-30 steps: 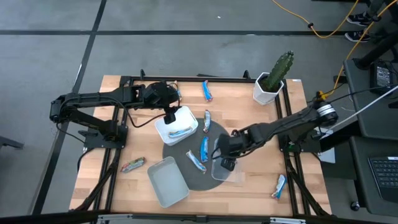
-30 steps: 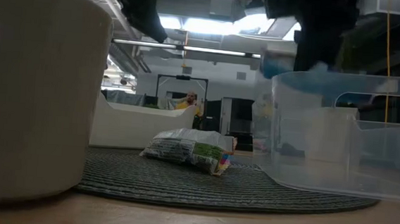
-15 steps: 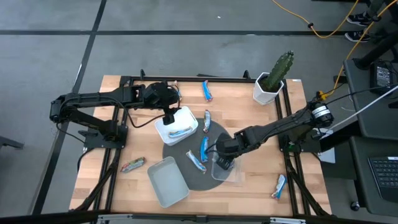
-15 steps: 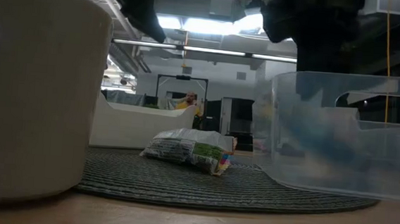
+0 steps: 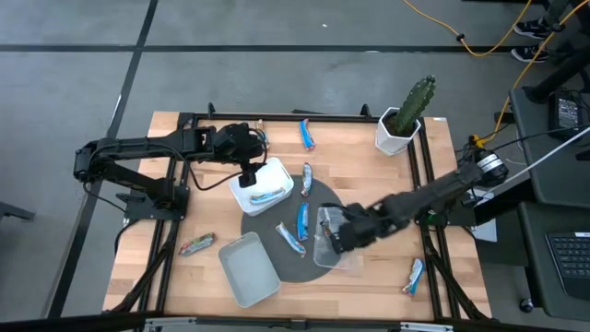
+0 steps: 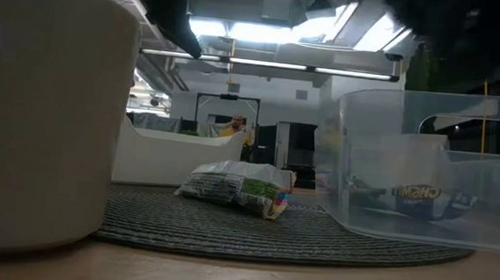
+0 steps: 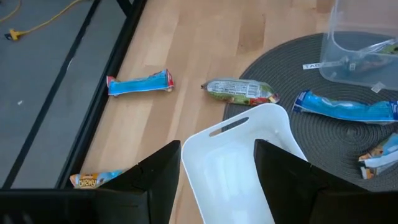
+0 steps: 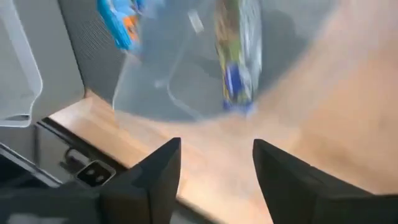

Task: Pick and place Granola Bars by type
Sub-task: Put the red granola bar into the gray bin

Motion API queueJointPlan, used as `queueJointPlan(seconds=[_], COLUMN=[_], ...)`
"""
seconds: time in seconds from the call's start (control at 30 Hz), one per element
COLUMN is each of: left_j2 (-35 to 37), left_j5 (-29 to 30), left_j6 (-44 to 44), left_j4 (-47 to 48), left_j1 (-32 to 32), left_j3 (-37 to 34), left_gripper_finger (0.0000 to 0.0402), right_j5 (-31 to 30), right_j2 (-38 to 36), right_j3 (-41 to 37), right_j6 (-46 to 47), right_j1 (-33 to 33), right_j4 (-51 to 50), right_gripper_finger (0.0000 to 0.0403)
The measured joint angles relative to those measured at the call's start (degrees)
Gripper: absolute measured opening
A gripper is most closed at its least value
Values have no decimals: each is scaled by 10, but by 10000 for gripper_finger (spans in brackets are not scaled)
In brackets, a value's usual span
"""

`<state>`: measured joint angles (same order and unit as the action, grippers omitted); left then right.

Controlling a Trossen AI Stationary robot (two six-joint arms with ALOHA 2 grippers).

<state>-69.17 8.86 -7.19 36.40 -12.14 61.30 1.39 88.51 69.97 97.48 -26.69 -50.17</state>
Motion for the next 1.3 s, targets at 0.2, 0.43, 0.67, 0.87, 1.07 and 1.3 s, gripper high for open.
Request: queueJointPlan(seconds=[0.2,0.43,0.67,0.87,1.07,1.3], left_j2=[0,0,0,0,0,0], left_j5=[0,0,4,5,11,37], left_j6=[-1,-14,-16,-16,0,34], left_j4=[0,0,-2,-1,-1,2], left_j1=[0,0,0,0,0,0], left_j3=[0,0,0,0,0,0], left_gripper_finger=[198,198,198,198,198,198], right_j5=[41,129,63,91,153,178], right_j2=[-11,6,20,20,20,20], right_j3=[3,74,67,5,-82,-172], right_j6=[222,281,266,270,299,311], right_j1=[-113,-180,-213,-230,-270,-286], right_j4=[-34,-184,-272,-246,-179,-18], right_gripper_finger=[173,141,123,122,145,246])
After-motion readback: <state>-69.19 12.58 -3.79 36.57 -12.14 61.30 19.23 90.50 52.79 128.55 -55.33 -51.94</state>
